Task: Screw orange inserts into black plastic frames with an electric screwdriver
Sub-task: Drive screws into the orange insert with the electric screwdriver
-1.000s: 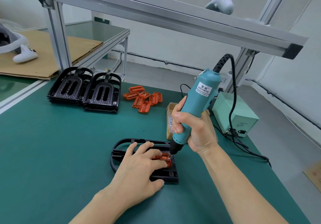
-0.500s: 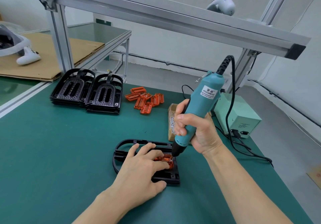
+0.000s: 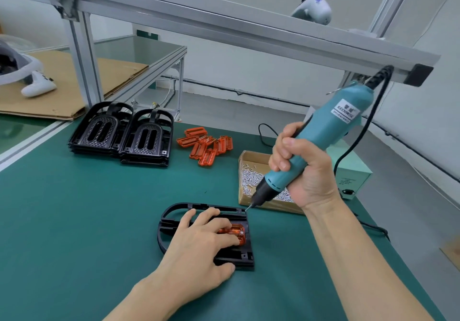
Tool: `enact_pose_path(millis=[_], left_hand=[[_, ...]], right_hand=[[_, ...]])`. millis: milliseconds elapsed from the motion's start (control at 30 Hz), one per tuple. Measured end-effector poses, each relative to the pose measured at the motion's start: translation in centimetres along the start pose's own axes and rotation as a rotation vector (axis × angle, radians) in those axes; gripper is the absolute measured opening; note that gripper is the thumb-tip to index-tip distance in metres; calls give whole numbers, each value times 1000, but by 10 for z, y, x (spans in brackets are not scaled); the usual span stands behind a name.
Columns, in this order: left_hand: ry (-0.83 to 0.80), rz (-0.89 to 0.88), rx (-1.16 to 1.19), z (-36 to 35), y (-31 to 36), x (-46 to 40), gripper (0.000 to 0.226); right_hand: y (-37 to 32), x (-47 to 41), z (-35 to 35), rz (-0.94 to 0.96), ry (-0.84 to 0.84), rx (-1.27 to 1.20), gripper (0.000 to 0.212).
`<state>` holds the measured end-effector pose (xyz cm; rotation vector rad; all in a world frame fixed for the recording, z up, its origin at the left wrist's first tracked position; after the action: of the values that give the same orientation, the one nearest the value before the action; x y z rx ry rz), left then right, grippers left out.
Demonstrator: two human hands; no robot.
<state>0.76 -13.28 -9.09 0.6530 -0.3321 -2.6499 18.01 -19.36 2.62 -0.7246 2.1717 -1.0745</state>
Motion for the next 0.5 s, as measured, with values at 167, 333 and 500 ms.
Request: enact_pose_path(millis=[167,333,500], left_hand=[[-53,6,-2,3,2,0,49],[-12,49,184,15,3,-13,47],[199,83,184,25,3,-83,17]], right_hand=[[-1,7,16,173,236,-63,17],[-2,15,40,253,429,-122,14],[-2,23,48,307,534,-123,13]])
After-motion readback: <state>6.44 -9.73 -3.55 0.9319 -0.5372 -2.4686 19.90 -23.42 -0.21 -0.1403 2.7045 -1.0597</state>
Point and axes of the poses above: each hand's wrist, its own x-axis away from the middle knuckle, its own z-axis out of the back of the hand, y = z × x, the point moved 1 cm from there along -x, towards the middle knuckle, and after that the axes turned 15 degrees about y, right-handed, at the moved point
